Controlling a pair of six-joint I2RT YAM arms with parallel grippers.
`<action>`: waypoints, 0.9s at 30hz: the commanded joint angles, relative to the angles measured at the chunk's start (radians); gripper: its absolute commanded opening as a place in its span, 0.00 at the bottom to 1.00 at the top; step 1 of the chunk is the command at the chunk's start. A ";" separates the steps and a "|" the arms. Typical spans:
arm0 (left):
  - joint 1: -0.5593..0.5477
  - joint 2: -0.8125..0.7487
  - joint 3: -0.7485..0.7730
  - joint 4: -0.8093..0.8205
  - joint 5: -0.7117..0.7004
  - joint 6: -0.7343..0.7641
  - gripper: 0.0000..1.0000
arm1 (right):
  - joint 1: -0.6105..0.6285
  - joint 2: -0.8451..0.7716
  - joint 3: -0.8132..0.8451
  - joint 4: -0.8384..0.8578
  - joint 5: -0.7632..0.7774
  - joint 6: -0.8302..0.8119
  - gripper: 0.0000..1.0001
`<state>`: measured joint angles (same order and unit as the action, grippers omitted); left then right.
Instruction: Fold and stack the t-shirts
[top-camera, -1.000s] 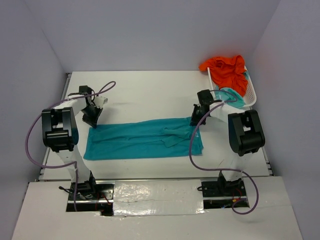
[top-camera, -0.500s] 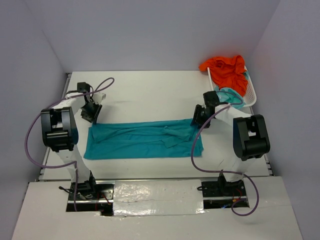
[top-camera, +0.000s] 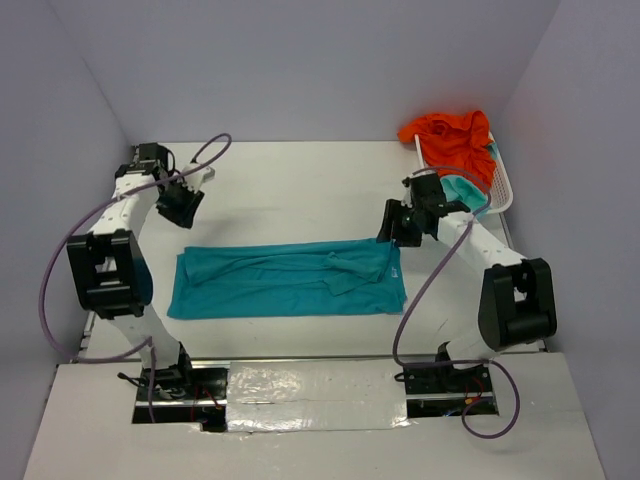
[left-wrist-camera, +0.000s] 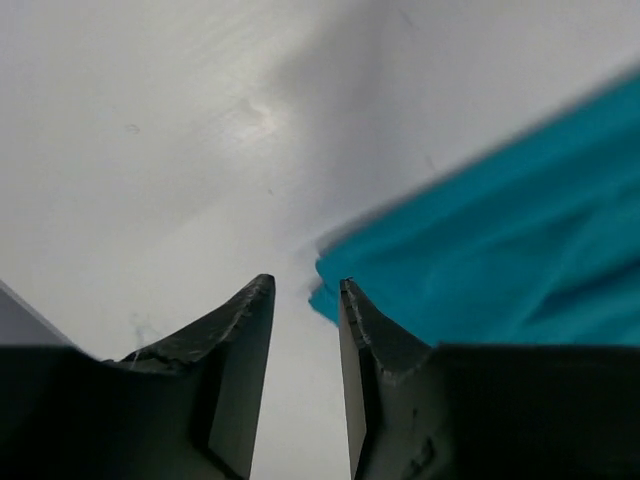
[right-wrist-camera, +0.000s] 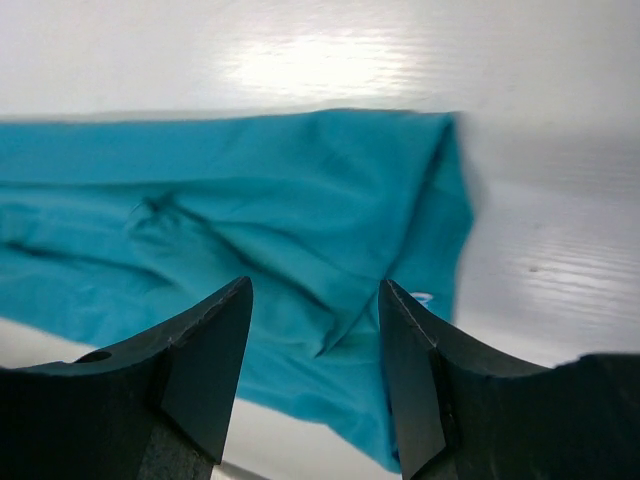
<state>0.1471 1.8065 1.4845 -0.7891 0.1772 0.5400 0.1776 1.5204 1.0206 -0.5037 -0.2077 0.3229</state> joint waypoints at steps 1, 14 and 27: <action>-0.004 -0.134 -0.097 -0.273 0.123 0.336 0.45 | 0.036 -0.065 -0.033 -0.041 -0.109 -0.051 0.61; -0.099 -0.184 -0.381 -0.087 0.012 0.336 0.60 | 0.132 0.001 -0.071 -0.027 -0.139 -0.078 0.67; -0.110 -0.164 -0.438 -0.004 -0.033 0.287 0.28 | 0.134 0.101 -0.068 -0.027 -0.098 -0.084 0.47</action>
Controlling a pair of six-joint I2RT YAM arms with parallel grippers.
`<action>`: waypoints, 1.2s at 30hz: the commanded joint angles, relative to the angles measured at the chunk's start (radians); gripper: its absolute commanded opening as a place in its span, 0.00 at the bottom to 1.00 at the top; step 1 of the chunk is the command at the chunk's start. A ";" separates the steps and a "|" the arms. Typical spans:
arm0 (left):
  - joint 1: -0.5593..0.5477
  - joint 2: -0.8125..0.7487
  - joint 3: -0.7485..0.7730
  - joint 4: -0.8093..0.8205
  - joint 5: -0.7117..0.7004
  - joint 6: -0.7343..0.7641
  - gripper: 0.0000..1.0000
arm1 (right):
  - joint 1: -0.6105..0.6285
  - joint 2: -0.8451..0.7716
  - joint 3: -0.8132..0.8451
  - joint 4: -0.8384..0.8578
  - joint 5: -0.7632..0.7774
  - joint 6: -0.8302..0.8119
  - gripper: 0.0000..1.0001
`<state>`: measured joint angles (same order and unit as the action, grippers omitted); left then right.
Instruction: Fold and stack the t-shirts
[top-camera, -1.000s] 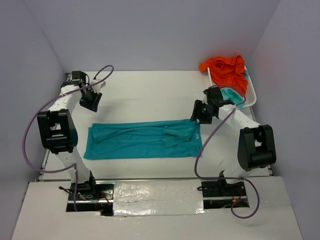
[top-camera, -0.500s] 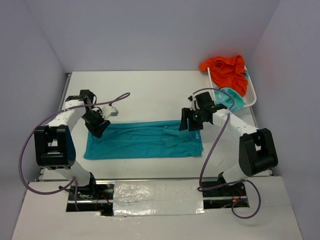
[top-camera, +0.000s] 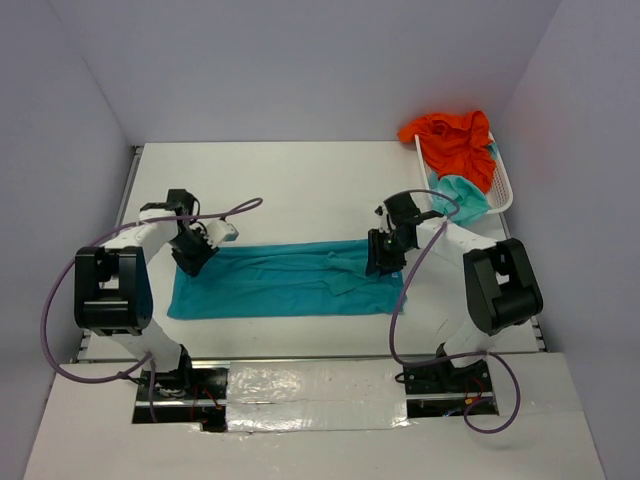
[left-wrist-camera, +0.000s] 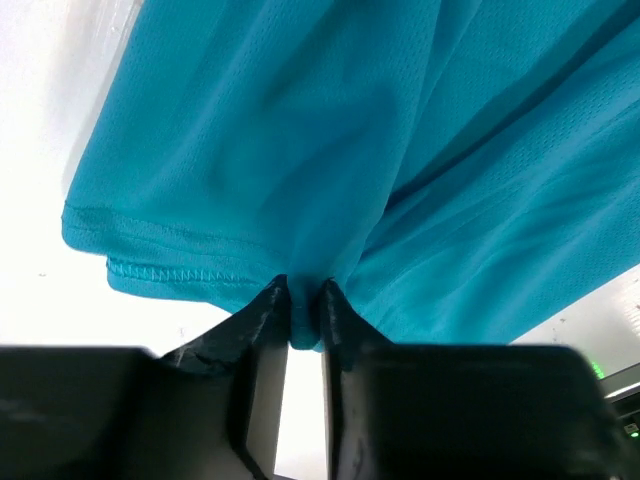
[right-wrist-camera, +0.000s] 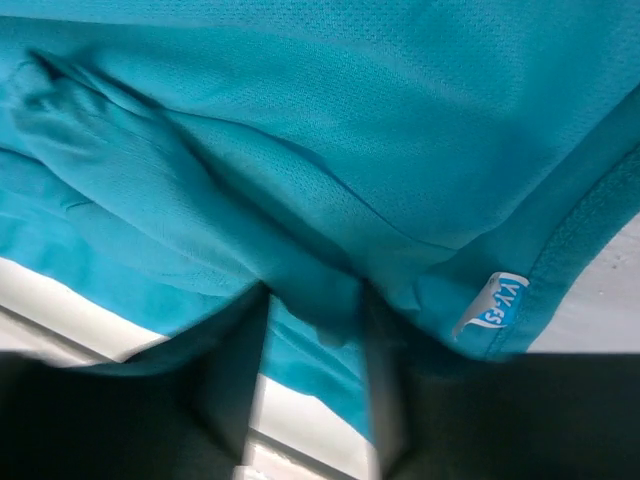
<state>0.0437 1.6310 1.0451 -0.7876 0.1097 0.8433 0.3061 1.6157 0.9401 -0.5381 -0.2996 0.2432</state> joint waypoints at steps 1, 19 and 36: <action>-0.007 0.013 0.000 -0.004 0.035 -0.018 0.24 | 0.007 0.006 0.011 0.007 -0.007 -0.002 0.41; 0.010 0.318 0.634 -0.093 -0.045 -0.154 0.00 | -0.071 0.142 0.556 -0.163 0.111 -0.097 0.00; 0.027 0.170 0.408 -0.193 -0.102 0.028 0.00 | -0.056 -0.011 0.293 -0.148 0.045 -0.079 0.00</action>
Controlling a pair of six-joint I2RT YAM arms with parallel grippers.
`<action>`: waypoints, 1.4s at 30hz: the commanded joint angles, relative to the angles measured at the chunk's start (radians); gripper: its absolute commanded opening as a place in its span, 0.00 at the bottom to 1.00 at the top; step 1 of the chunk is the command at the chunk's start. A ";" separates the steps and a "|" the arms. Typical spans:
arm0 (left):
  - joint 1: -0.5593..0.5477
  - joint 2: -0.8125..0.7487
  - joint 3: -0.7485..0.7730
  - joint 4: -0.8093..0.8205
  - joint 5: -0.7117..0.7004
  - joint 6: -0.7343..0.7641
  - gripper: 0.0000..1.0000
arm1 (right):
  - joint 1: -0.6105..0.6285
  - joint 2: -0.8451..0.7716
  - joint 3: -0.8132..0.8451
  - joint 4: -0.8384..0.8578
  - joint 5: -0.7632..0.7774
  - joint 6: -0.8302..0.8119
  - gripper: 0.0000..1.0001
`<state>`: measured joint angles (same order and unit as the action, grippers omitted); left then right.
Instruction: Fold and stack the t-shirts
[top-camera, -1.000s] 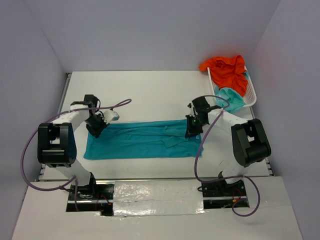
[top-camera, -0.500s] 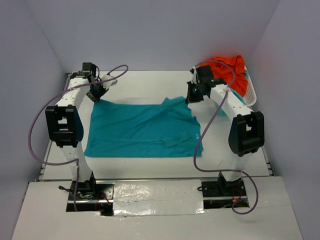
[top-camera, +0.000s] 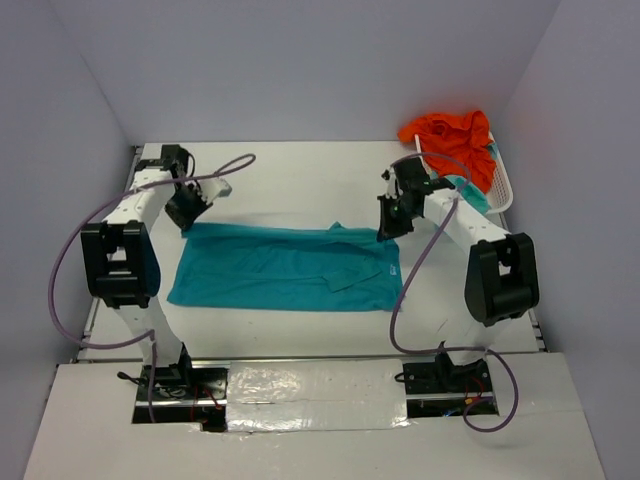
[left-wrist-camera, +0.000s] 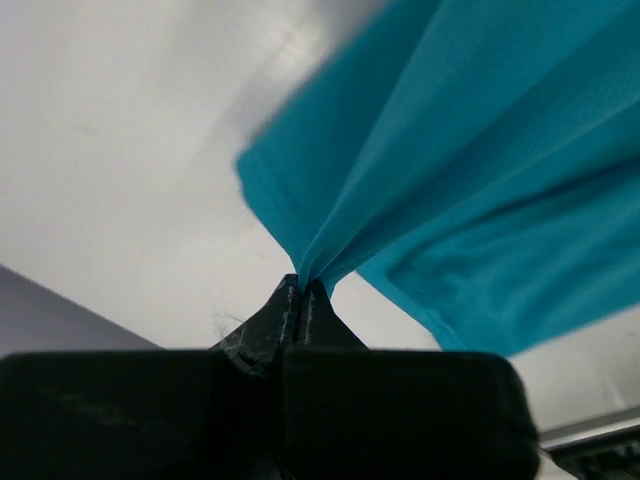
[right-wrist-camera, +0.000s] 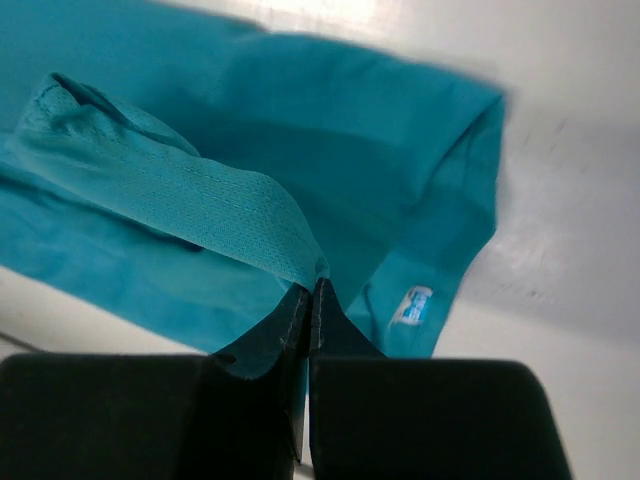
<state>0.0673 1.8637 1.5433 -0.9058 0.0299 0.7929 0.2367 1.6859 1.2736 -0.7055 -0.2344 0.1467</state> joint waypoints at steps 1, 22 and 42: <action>0.003 -0.075 -0.151 -0.084 -0.025 0.080 0.00 | 0.027 -0.092 -0.077 0.024 -0.019 0.020 0.00; -0.023 -0.049 -0.153 -0.053 -0.081 0.013 0.81 | 0.104 -0.066 -0.267 0.100 -0.034 0.096 0.04; -0.579 0.222 0.328 0.186 0.485 -0.618 0.56 | -0.073 -0.269 -0.462 0.285 -0.280 0.301 0.57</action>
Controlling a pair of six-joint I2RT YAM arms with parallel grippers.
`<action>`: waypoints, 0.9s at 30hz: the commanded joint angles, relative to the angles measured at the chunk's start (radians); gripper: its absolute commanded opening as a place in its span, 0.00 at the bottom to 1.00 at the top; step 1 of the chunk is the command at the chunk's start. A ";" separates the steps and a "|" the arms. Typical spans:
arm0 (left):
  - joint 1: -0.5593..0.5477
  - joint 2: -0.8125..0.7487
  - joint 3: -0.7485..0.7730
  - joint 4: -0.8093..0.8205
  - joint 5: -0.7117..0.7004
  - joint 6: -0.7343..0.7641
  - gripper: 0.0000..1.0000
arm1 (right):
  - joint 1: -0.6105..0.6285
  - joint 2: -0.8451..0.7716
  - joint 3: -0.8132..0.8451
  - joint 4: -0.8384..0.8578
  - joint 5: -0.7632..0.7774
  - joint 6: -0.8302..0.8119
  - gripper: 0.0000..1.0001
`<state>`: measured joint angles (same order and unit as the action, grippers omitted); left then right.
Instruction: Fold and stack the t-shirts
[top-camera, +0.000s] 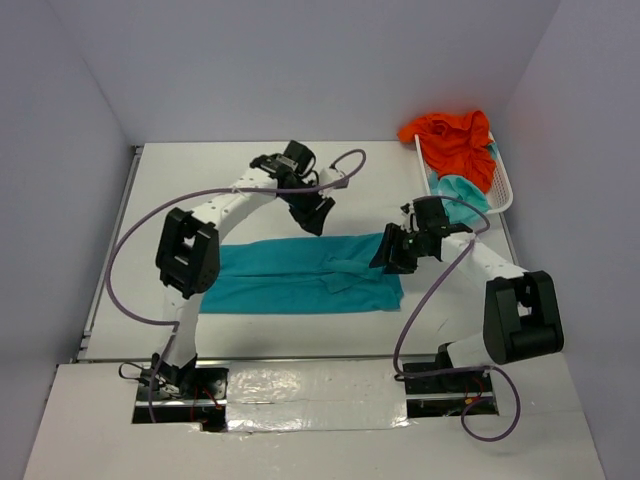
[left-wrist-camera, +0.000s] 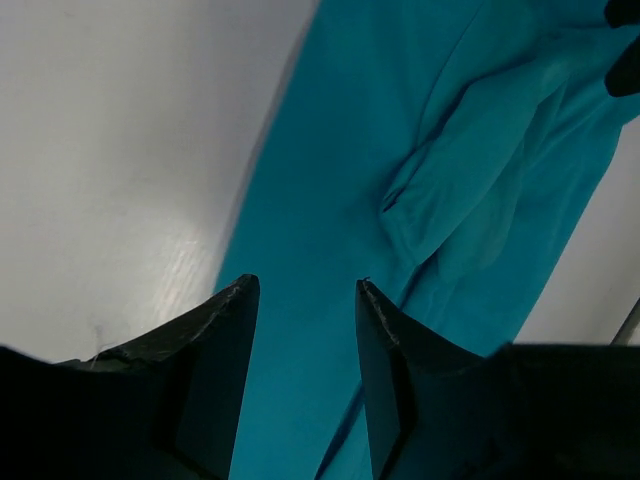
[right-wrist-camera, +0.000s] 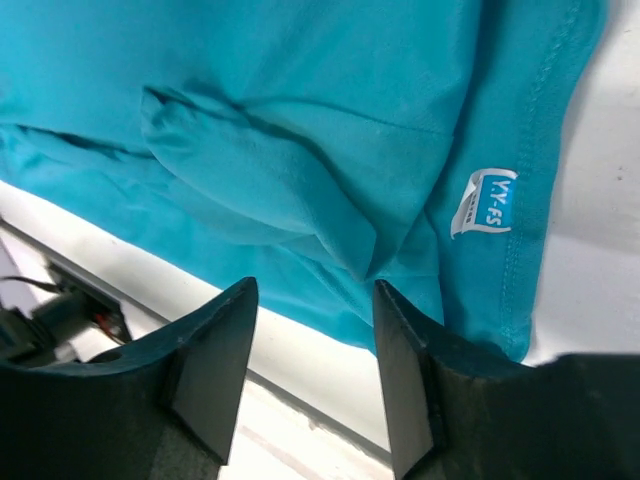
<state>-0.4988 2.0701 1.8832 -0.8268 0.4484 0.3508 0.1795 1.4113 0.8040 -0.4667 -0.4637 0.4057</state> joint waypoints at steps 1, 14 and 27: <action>-0.026 0.025 -0.013 0.129 0.061 -0.185 0.55 | -0.024 0.008 0.009 0.052 -0.032 0.063 0.56; -0.066 0.136 -0.018 0.103 0.105 -0.259 0.49 | -0.040 0.169 0.031 0.108 -0.029 0.108 0.48; -0.113 0.208 -0.019 0.060 0.102 -0.231 0.45 | -0.040 0.207 0.035 0.134 -0.043 0.116 0.52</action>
<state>-0.6022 2.2589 1.8523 -0.7551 0.5400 0.1040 0.1452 1.6070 0.8261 -0.3603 -0.4877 0.5133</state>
